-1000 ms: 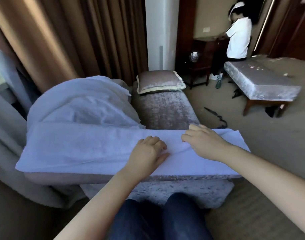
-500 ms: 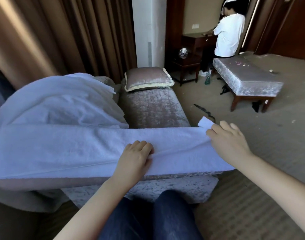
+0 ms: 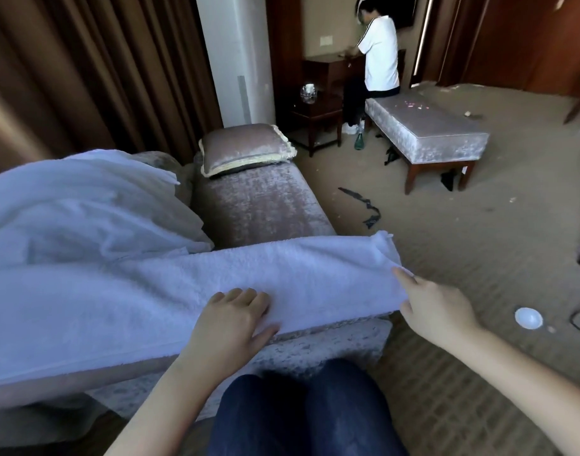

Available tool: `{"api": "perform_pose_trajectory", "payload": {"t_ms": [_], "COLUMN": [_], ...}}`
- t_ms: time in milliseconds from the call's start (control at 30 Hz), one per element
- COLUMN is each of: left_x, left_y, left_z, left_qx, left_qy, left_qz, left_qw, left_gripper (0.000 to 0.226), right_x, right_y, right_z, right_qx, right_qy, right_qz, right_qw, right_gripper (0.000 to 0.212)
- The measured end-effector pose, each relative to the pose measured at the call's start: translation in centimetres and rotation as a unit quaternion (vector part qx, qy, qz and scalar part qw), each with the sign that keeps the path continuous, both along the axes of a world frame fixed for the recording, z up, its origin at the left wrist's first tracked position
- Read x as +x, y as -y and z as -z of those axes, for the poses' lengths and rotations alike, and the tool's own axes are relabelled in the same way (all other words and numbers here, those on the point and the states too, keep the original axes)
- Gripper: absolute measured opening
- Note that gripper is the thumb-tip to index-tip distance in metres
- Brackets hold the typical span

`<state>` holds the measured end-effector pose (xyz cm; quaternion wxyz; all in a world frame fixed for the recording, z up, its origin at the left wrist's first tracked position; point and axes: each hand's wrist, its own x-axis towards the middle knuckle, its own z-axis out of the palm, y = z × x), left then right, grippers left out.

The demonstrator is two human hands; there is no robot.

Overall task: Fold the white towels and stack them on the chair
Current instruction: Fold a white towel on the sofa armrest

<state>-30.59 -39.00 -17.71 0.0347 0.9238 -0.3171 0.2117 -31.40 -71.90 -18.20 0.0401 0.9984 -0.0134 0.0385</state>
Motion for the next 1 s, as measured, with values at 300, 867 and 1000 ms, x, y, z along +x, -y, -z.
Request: {"api": "perform_pose_trajectory", "payload": {"t_ms": [300, 867, 1000], "left_x": [5.5, 8.2, 8.2], "left_y": [5.4, 6.6, 6.6], "left_z": [-2.5, 0.7, 0.7], "left_qx": [-0.108, -0.101, -0.111], "left_qy": [0.058, 0.063, 0.062], "left_qz": [-0.001, 0.013, 0.012], "left_qw": [0.992, 0.993, 0.992], "left_gripper": [0.026, 0.012, 0.011], "right_x": [7.6, 11.0, 10.4], "right_y": [1.6, 4.6, 5.9], "right_z": [-4.8, -4.3, -5.5], "right_qx": [0.261, 0.343, 0.408], "right_qy": [0.127, -0.055, -0.139], "right_qz": [-0.128, -0.178, -0.164], "right_qw": [0.948, 0.920, 0.887], "right_gripper": [0.053, 0.028, 0.021]}}
